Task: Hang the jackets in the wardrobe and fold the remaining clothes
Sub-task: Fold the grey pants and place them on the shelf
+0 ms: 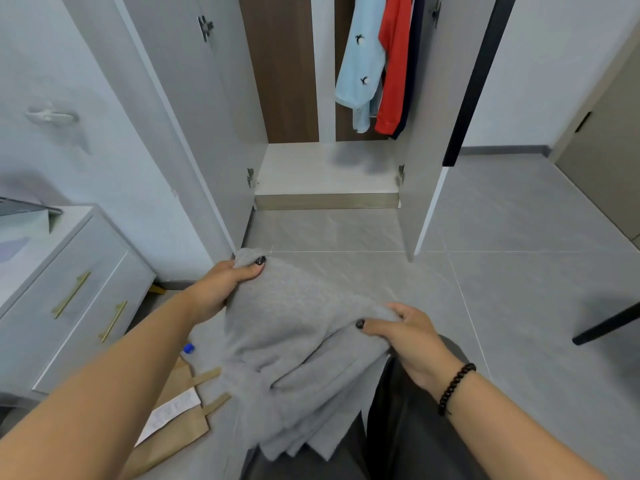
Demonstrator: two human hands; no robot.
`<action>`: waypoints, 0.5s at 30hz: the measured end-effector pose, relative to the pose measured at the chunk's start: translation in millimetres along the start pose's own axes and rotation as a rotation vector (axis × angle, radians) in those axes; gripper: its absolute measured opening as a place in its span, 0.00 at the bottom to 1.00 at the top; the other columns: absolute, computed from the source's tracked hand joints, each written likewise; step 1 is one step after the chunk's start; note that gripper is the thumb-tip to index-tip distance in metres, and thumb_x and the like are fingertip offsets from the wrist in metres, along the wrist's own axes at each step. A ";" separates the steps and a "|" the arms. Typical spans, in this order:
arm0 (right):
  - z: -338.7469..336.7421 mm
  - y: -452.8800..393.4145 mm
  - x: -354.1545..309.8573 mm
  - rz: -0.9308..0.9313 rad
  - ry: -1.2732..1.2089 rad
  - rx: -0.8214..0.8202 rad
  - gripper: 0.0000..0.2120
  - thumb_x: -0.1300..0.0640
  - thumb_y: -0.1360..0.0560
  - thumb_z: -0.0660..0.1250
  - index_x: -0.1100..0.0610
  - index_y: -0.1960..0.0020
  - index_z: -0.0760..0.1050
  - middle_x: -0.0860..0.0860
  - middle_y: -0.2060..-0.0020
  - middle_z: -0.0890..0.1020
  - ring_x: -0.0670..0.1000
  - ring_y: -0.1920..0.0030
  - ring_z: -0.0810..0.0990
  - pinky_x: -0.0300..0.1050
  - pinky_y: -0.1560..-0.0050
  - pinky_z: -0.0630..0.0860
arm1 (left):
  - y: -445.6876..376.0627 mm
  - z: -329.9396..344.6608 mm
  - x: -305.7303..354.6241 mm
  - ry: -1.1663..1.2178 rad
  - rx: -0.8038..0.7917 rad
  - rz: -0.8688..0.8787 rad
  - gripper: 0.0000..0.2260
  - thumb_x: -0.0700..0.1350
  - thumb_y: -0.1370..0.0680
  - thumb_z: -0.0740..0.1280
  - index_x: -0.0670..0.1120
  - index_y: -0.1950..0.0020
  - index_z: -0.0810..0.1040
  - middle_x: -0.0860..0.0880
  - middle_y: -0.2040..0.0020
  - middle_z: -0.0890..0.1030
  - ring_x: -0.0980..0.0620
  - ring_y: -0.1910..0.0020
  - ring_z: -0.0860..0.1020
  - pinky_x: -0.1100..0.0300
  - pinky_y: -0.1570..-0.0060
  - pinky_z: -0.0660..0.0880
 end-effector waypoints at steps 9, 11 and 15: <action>-30.4 -93.1 -52.5 -0.165 -0.276 0.163 0.11 0.62 0.27 0.71 0.62 0.46 0.78 0.58 0.52 0.84 0.54 0.51 0.83 0.46 0.54 0.80 | -77.7 24.0 61.6 0.133 0.169 0.178 0.11 0.59 0.29 0.72 0.55 0.51 0.83 0.54 0.51 0.85 0.54 0.51 0.83 0.57 0.50 0.77; -41.8 -119.9 -83.1 -0.223 -0.140 0.231 0.09 0.60 0.24 0.69 0.60 0.45 0.77 0.58 0.51 0.84 0.55 0.50 0.82 0.50 0.50 0.80 | -100.7 28.2 81.6 0.158 0.155 0.166 0.13 0.58 0.29 0.74 0.53 0.48 0.83 0.53 0.50 0.85 0.54 0.51 0.83 0.57 0.51 0.77; -59.2 -145.4 -166.6 -0.362 0.115 0.307 0.04 0.59 0.23 0.66 0.53 0.49 0.77 0.49 0.53 0.83 0.46 0.52 0.81 0.39 0.55 0.77 | -128.8 43.1 133.4 0.206 0.126 0.146 0.23 0.56 0.35 0.75 0.46 0.44 0.81 0.50 0.50 0.85 0.53 0.50 0.83 0.62 0.55 0.76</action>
Point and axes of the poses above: each hand's wrist, its own y-axis away from the middle knuckle, its own z-axis out of the palm, x = y × z, the point moved 8 cm from there along -y, towards the middle knuckle
